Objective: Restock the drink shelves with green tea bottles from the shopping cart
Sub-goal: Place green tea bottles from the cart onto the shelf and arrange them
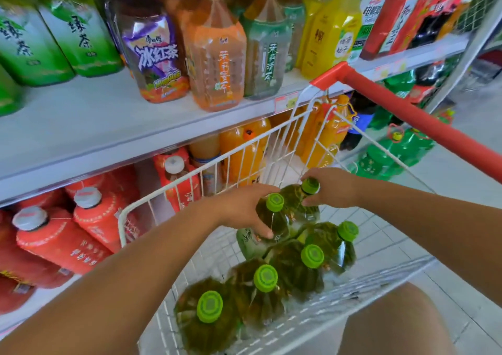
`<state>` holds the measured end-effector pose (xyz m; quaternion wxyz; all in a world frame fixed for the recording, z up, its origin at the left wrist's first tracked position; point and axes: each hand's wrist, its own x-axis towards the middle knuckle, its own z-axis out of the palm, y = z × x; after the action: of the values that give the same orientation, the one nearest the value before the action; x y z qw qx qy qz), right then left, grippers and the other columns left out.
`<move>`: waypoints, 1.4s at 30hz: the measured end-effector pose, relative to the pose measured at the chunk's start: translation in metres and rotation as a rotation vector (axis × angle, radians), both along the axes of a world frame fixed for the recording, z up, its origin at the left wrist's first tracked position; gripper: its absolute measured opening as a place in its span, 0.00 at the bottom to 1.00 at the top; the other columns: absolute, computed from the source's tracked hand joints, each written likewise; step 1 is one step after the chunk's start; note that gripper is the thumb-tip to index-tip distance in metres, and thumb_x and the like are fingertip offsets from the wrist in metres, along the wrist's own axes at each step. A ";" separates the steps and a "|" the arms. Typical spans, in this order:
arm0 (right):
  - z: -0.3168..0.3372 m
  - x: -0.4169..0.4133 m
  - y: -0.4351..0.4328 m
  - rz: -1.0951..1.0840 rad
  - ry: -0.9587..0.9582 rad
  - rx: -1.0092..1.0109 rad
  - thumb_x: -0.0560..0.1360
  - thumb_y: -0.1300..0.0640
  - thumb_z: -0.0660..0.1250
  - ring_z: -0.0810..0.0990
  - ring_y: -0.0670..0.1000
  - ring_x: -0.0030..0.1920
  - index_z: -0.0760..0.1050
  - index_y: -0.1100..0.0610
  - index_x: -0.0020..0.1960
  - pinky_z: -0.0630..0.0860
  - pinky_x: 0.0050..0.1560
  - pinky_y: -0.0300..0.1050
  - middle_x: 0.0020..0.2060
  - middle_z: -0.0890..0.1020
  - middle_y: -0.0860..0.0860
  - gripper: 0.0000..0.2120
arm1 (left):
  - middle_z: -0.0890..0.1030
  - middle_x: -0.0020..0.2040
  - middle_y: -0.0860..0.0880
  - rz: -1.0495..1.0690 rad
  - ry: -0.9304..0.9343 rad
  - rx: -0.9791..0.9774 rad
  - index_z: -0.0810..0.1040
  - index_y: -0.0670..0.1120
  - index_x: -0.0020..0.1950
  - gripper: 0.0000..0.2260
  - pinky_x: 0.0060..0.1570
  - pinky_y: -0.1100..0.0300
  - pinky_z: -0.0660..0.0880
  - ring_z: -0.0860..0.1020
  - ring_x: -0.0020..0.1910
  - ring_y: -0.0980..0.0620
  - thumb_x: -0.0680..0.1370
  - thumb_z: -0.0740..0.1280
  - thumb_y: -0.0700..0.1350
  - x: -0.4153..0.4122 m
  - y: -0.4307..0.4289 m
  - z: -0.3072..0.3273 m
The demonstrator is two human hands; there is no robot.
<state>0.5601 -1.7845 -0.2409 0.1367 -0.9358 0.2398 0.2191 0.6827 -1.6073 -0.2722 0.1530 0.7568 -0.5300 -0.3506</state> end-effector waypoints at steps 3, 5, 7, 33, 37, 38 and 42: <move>-0.011 0.000 0.005 -0.092 -0.038 -0.013 0.74 0.43 0.68 0.73 0.53 0.46 0.68 0.60 0.58 0.68 0.43 0.45 0.51 0.76 0.57 0.24 | 0.61 0.77 0.51 -0.064 0.023 0.025 0.57 0.52 0.78 0.45 0.62 0.67 0.58 0.63 0.74 0.49 0.68 0.80 0.45 -0.001 -0.006 -0.011; -0.014 0.000 0.008 -0.165 -0.102 -0.013 0.74 0.41 0.67 0.74 0.53 0.44 0.68 0.60 0.56 0.69 0.41 0.45 0.48 0.76 0.57 0.24 | 0.60 0.77 0.50 -0.090 0.003 0.036 0.55 0.54 0.79 0.48 0.65 0.64 0.59 0.63 0.74 0.49 0.66 0.81 0.45 0.002 -0.006 -0.016; -0.021 -0.001 0.012 -0.261 -0.177 -0.011 0.73 0.41 0.69 0.75 0.53 0.40 0.67 0.60 0.54 0.70 0.38 0.46 0.43 0.77 0.56 0.24 | 0.65 0.74 0.49 -0.135 -0.068 0.026 0.59 0.52 0.77 0.48 0.65 0.62 0.64 0.67 0.71 0.48 0.64 0.82 0.46 0.006 -0.005 -0.019; 0.148 -0.007 0.073 -0.085 -1.114 0.054 0.73 0.50 0.71 0.80 0.42 0.45 0.76 0.43 0.52 0.77 0.50 0.46 0.42 0.81 0.39 0.10 | 0.85 0.49 0.60 0.537 0.119 -0.750 0.78 0.55 0.55 0.30 0.54 0.61 0.77 0.83 0.50 0.60 0.56 0.83 0.52 0.038 0.112 0.150; 0.195 0.019 0.093 0.035 -1.257 0.113 0.73 0.54 0.71 0.79 0.34 0.45 0.76 0.45 0.52 0.69 0.47 0.22 0.45 0.82 0.40 0.10 | 0.84 0.44 0.65 0.726 -0.059 -0.880 0.77 0.56 0.50 0.28 0.46 0.72 0.74 0.81 0.45 0.67 0.54 0.83 0.56 0.062 0.158 0.195; 0.202 0.030 0.098 0.057 -1.277 0.145 0.73 0.55 0.71 0.79 0.35 0.46 0.75 0.45 0.53 0.70 0.47 0.23 0.46 0.82 0.42 0.10 | 0.84 0.46 0.63 0.777 -0.124 -0.894 0.77 0.56 0.51 0.30 0.48 0.69 0.75 0.81 0.47 0.66 0.53 0.81 0.60 0.069 0.171 0.200; 0.204 0.090 0.128 0.192 -1.314 0.208 0.72 0.53 0.72 0.81 0.49 0.52 0.74 0.43 0.53 0.75 0.58 0.46 0.49 0.82 0.47 0.12 | 0.80 0.46 0.65 0.907 -0.279 -0.946 0.76 0.57 0.51 0.27 0.44 0.76 0.70 0.76 0.42 0.76 0.58 0.84 0.52 0.093 0.220 0.209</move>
<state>0.6505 -1.6569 -0.0366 0.3236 -0.8739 0.0001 -0.3628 0.7760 -1.3874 -0.0633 0.5306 0.7942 -0.2707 0.1200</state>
